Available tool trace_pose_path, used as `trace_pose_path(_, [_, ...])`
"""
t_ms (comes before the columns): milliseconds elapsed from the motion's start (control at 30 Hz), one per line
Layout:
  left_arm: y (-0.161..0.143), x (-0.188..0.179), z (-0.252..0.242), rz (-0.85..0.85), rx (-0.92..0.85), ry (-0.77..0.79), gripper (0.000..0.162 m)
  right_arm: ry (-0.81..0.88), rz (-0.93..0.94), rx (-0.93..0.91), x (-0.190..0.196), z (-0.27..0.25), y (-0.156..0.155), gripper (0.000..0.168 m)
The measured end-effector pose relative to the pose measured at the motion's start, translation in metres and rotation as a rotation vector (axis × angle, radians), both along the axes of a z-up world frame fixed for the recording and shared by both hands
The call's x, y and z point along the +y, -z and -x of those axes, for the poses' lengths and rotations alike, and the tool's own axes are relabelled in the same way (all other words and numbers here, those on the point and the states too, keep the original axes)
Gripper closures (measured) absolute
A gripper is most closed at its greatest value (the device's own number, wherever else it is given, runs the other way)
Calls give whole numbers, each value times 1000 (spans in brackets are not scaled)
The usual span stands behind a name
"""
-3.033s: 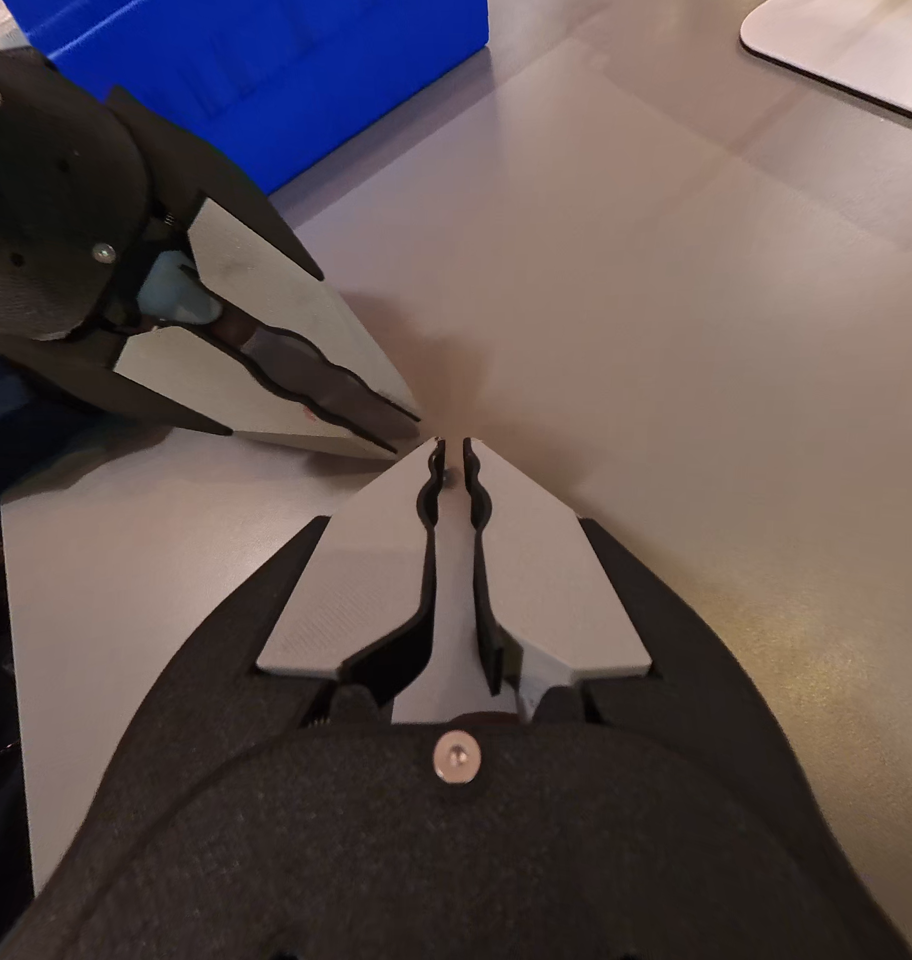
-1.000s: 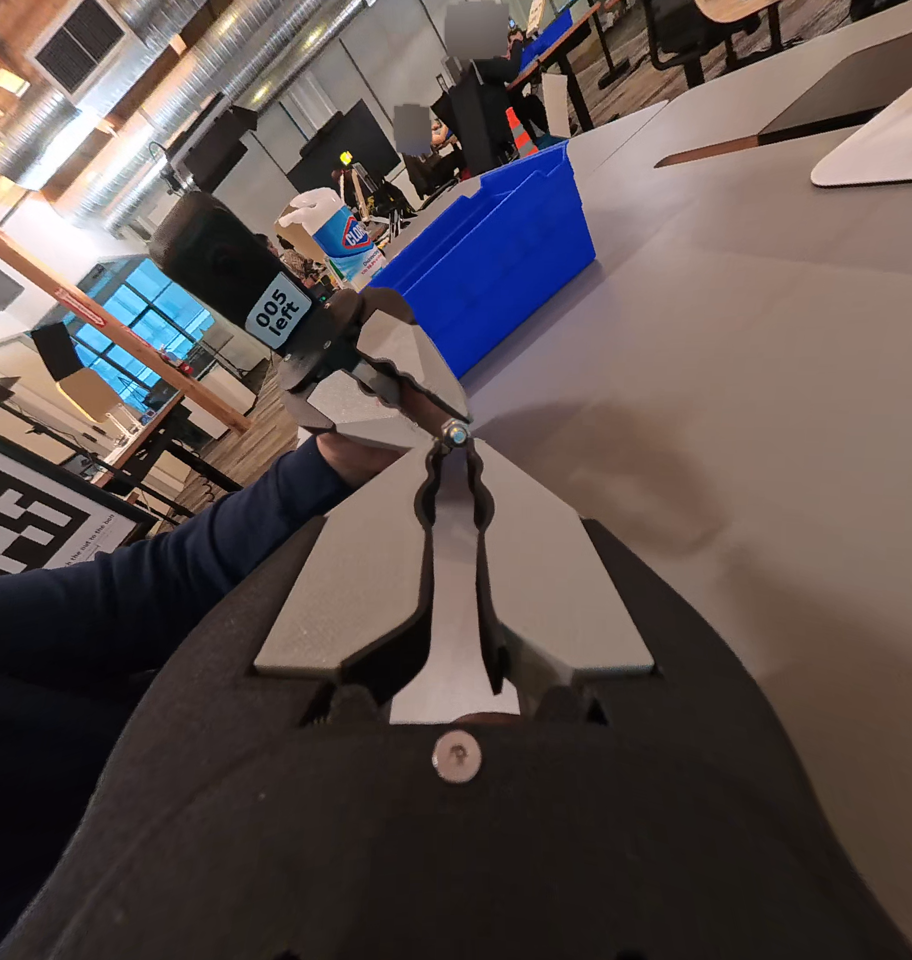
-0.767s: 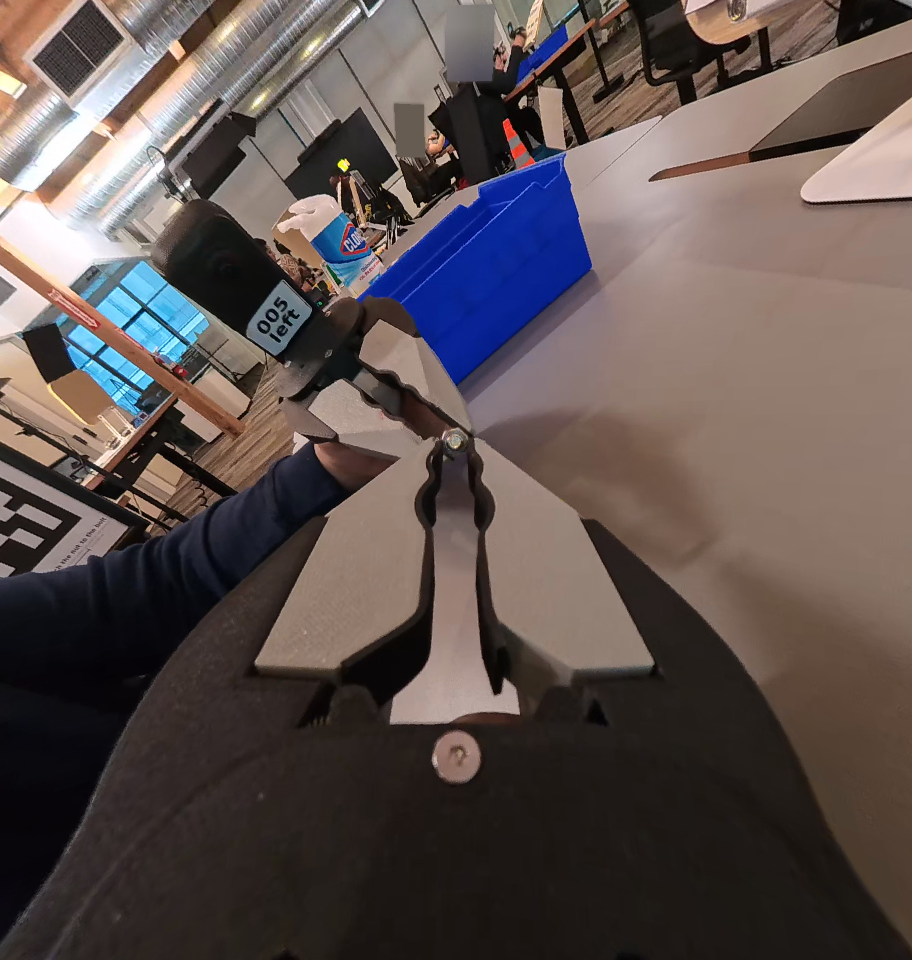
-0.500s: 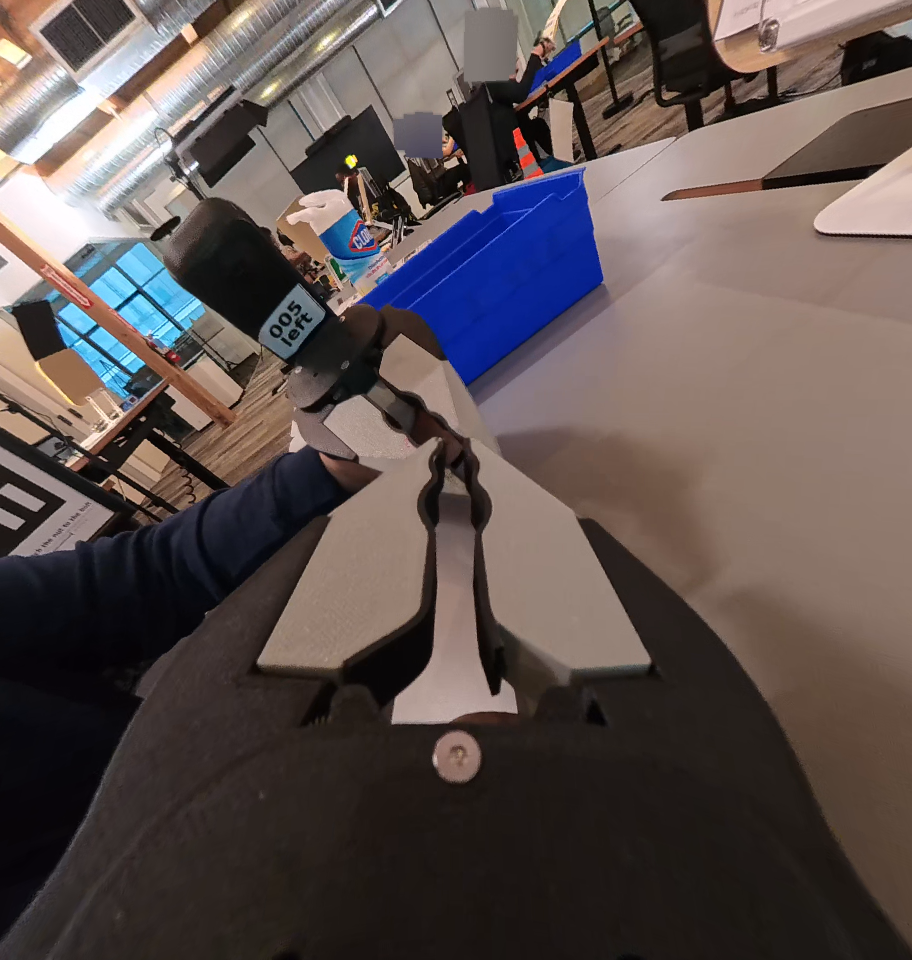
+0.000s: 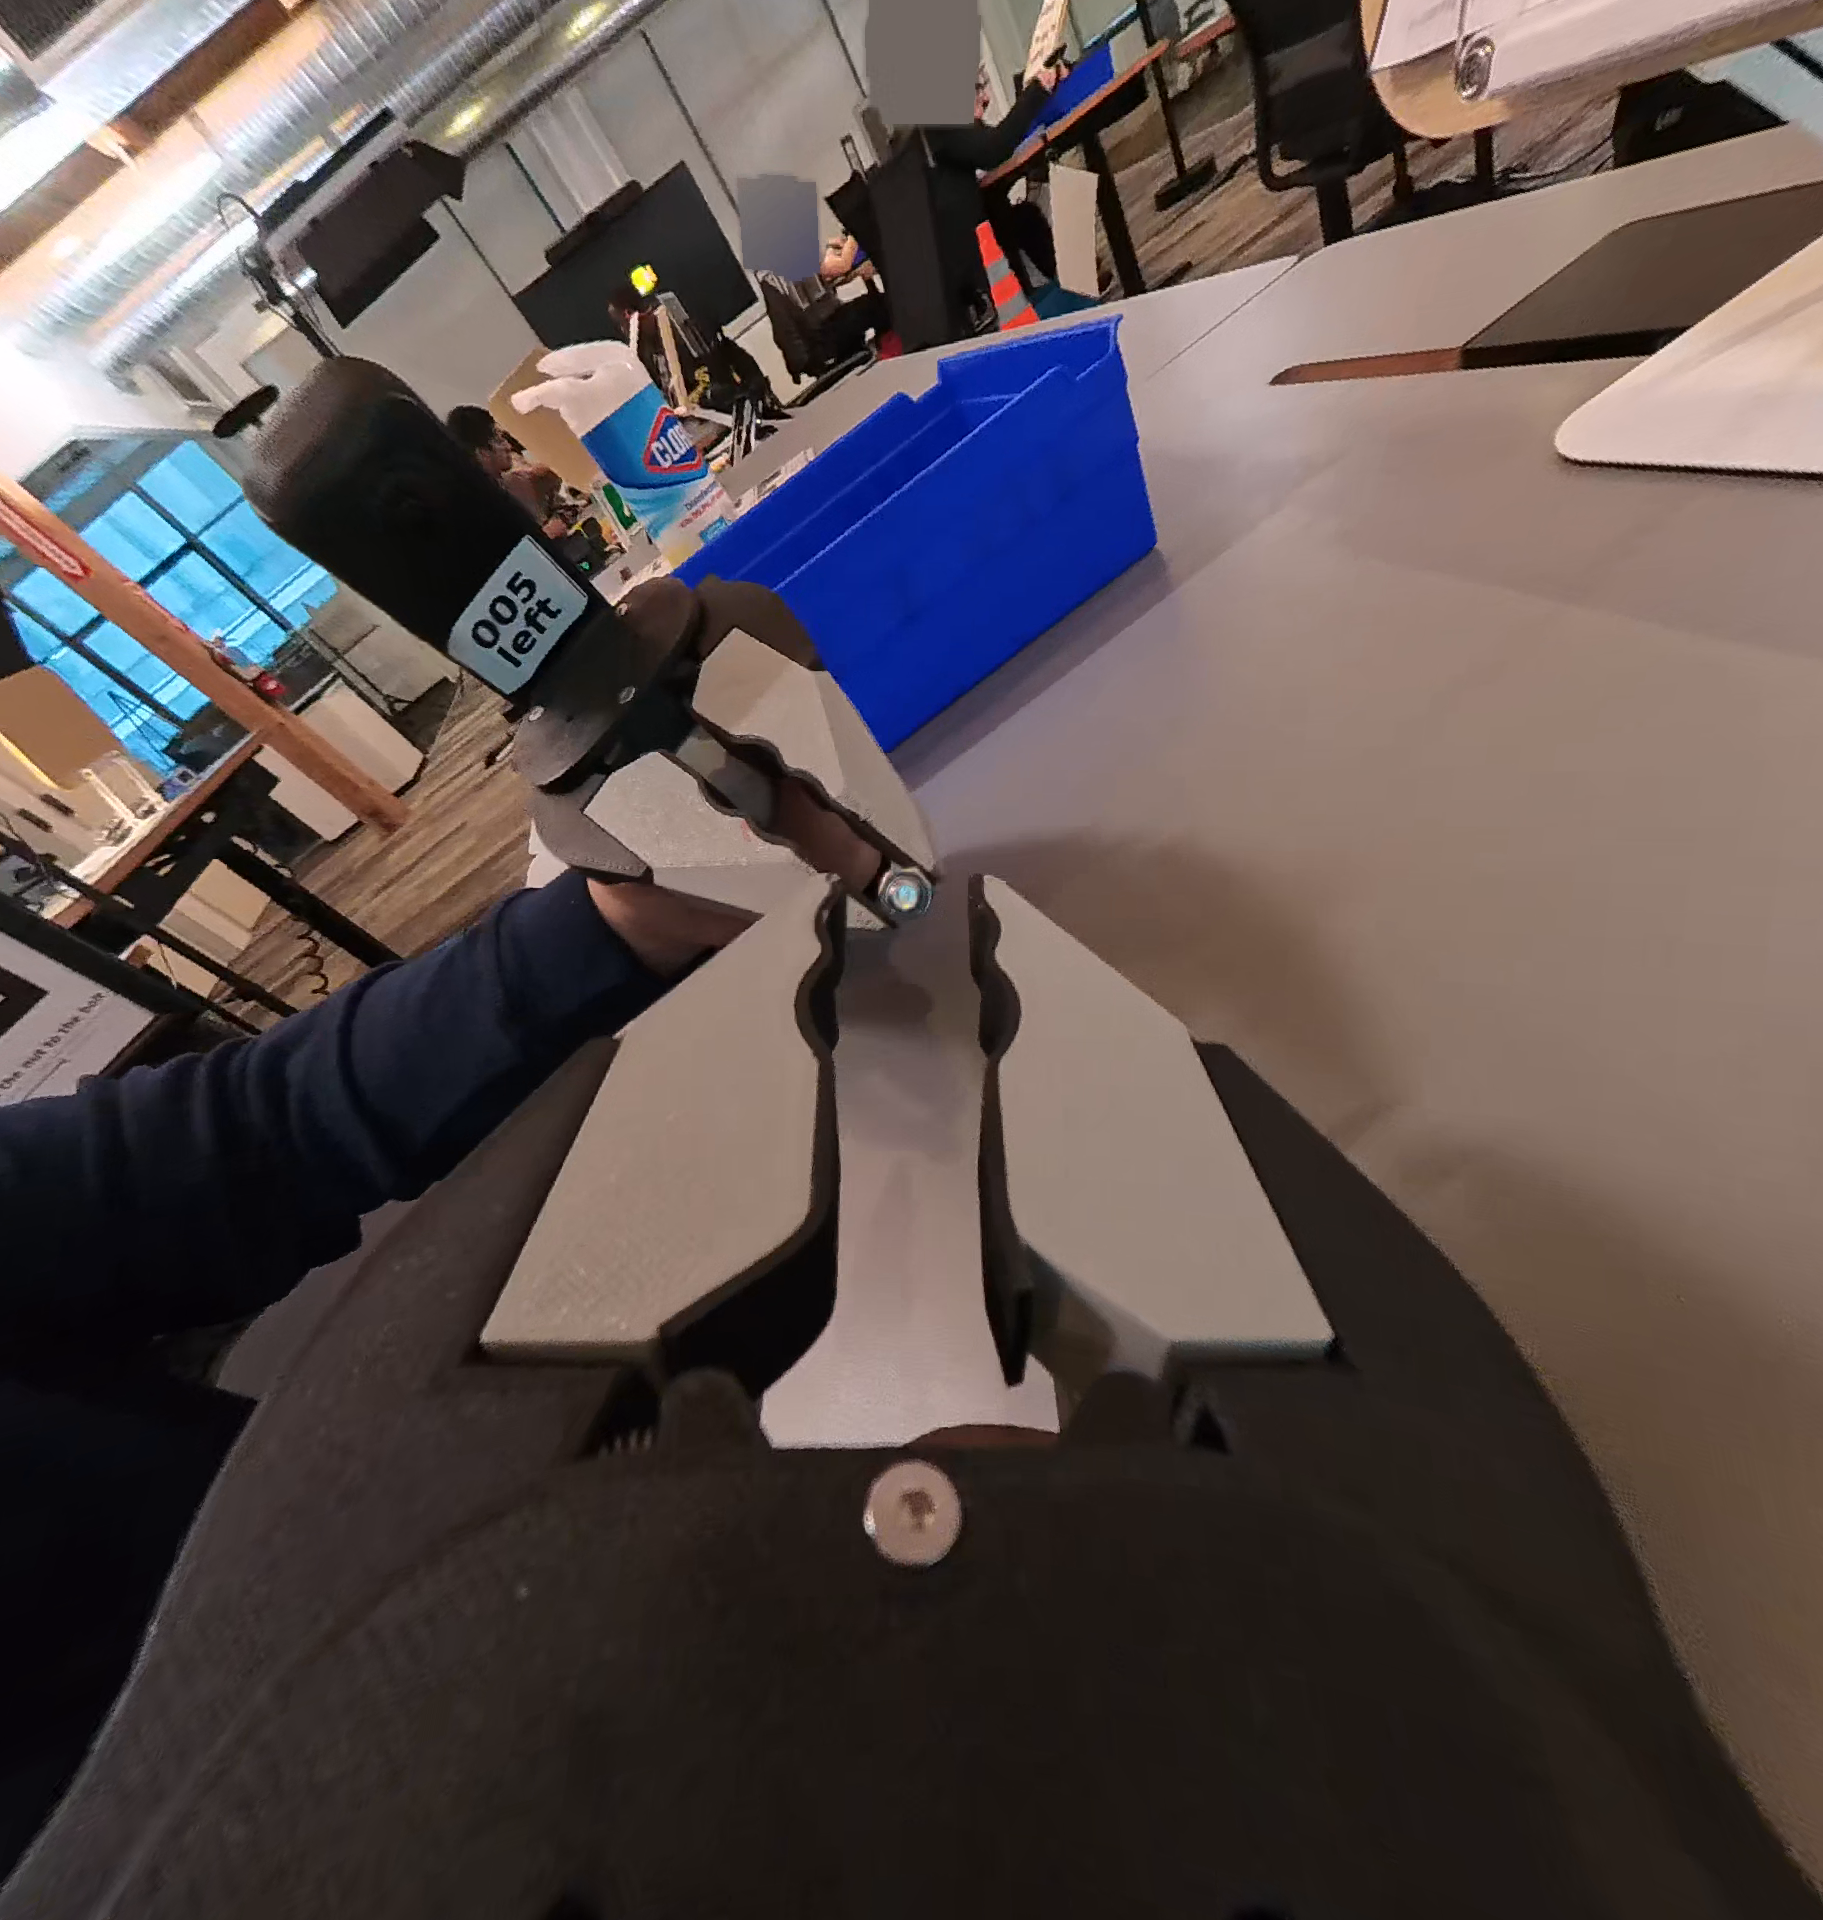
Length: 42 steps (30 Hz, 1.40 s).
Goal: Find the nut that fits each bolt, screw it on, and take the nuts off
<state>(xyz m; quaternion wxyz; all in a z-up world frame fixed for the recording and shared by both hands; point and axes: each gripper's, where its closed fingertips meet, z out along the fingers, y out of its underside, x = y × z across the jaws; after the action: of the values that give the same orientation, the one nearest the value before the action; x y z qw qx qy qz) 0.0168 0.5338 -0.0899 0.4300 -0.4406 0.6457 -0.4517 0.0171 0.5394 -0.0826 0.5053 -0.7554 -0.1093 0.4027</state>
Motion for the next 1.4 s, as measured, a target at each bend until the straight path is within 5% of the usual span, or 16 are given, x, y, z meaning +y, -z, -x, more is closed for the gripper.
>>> trace_pose_path(233, [4,-2,-2,-13,15,1,153,4,21,-20,1,1,6,160])
trace_pose_path(900, [27,-2,-17,-178,87,-98,151,78,38,-151,5,-4,18,161])
trace_pose_path(1400, [19,2,-21,72,68,-118,145,158,-57,-239,8,-10,9,161])
